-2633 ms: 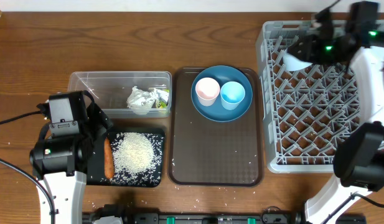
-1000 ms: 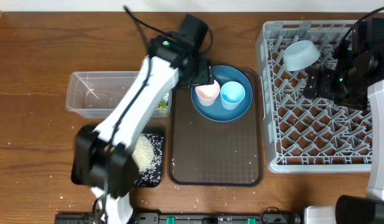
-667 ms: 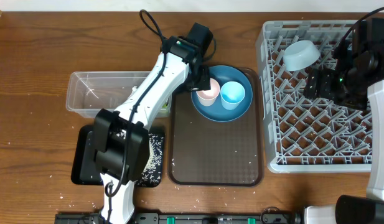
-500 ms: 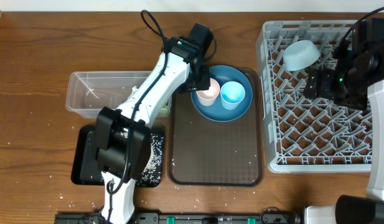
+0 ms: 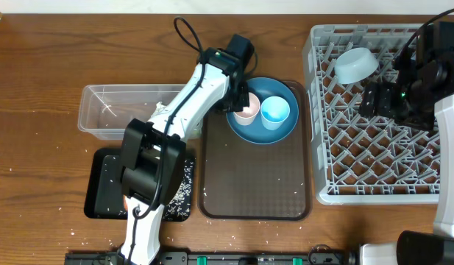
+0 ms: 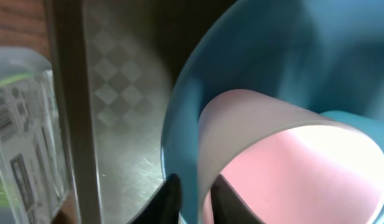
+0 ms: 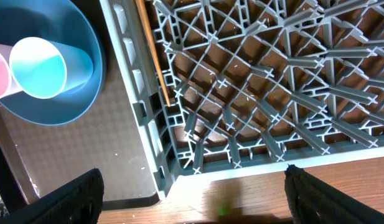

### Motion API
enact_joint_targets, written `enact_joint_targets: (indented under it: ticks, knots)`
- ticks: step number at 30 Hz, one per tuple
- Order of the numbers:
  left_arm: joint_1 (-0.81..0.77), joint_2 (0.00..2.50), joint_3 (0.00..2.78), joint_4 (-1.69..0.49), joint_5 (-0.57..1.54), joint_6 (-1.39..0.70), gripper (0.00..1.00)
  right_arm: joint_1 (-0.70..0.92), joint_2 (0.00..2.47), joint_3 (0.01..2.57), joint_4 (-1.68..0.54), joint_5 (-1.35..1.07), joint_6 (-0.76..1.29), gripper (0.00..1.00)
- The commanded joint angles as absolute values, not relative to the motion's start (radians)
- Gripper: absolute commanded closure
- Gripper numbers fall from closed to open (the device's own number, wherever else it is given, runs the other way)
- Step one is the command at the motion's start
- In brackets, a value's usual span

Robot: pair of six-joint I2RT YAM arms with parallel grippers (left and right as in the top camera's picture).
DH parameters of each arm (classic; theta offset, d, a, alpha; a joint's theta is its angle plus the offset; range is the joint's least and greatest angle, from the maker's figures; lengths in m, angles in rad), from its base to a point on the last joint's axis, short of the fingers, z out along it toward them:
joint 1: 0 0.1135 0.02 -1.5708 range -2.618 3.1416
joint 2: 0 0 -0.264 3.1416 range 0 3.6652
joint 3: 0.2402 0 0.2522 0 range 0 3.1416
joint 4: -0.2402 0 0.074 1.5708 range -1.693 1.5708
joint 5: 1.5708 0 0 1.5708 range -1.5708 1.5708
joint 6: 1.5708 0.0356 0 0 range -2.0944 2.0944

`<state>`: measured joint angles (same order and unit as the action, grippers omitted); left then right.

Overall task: Sort waste into correct bins and load items into the dishwasher rack
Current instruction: 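Reach left gripper to the pink cup on the blue plate and grasp, then lift pink cup with left gripper and bring it toward the right gripper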

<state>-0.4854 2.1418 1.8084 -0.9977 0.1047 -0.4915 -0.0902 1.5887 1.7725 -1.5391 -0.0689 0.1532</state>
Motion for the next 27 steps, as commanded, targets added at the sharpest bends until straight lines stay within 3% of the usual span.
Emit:
enact_joint_targets:
  ticks: [1, 12, 20, 24, 27]
  knots:
    - [-0.490, 2.146, 1.796, -0.997, 0.092, -0.484, 0.91, -0.084, 1.590, 1.778, -1.542, -0.056, 0.159, 0.09]
    - [-0.466, 2.099, 1.827, -0.986, 0.040, -0.484, 0.94, -0.084, 1.590, 1.778, -1.540, -0.057, 0.160, 0.01]
    - [-0.384, 1.882, 1.865, -0.987, 0.054, -0.483, 0.94, -0.084, 1.590, 1.778, -1.526, -0.059, 0.139, 0.01]
    - [-0.310, 1.749, 1.865, -1.008, 0.276, -0.449, 0.94, -0.084, 1.589, 1.778, -1.525, -0.218, -0.010, 0.01]
    - [-0.221, 1.676, 1.865, -1.024, 0.625, -0.402, 0.94, -0.085, 1.589, 1.778, -1.529, -0.613, -0.324, 0.01]
